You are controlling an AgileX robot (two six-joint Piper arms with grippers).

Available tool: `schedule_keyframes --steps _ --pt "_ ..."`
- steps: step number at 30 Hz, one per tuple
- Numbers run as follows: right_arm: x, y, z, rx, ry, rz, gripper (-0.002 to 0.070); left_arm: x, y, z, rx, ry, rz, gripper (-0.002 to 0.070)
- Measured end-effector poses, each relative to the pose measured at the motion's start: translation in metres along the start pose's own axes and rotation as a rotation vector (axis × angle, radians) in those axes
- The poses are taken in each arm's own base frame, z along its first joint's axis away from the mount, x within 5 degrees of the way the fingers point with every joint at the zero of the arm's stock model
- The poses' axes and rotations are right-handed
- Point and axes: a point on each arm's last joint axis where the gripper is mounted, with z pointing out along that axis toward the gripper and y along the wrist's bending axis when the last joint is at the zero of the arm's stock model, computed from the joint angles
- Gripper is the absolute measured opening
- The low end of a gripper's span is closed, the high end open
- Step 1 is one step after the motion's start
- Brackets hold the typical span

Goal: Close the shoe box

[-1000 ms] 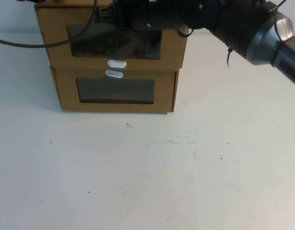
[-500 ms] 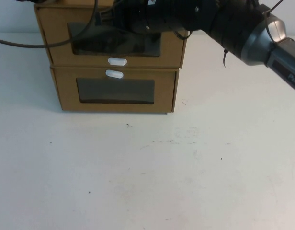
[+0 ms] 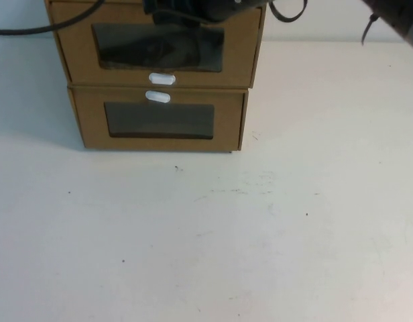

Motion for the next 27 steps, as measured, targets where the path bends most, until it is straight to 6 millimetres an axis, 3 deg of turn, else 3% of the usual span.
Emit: schedule_keyframes --steps 7,13,16,22,27 --pt "-0.005 0.011 -0.06 0.051 0.072 -0.069 -0.0013 -0.019 -0.029 -0.06 -0.073 -0.04 0.081 -0.0005" --pt "0.002 0.008 -0.129 0.265 0.079 -0.076 -0.0013 -0.02 -0.06 -0.122 -0.207 -0.107 0.128 -0.0005" --pt "0.018 0.007 -0.161 0.358 0.085 -0.054 -0.0013 -0.004 -0.075 -0.139 -0.224 -0.114 0.121 -0.0005" --pt "0.065 0.019 -0.234 0.395 -0.047 0.017 -0.0013 0.051 -0.102 -0.156 -0.255 -0.152 0.083 -0.0005" --pt "0.134 0.023 -0.275 0.398 -0.187 0.114 -0.0013 0.106 -0.135 -0.169 -0.221 -0.252 0.066 -0.0005"
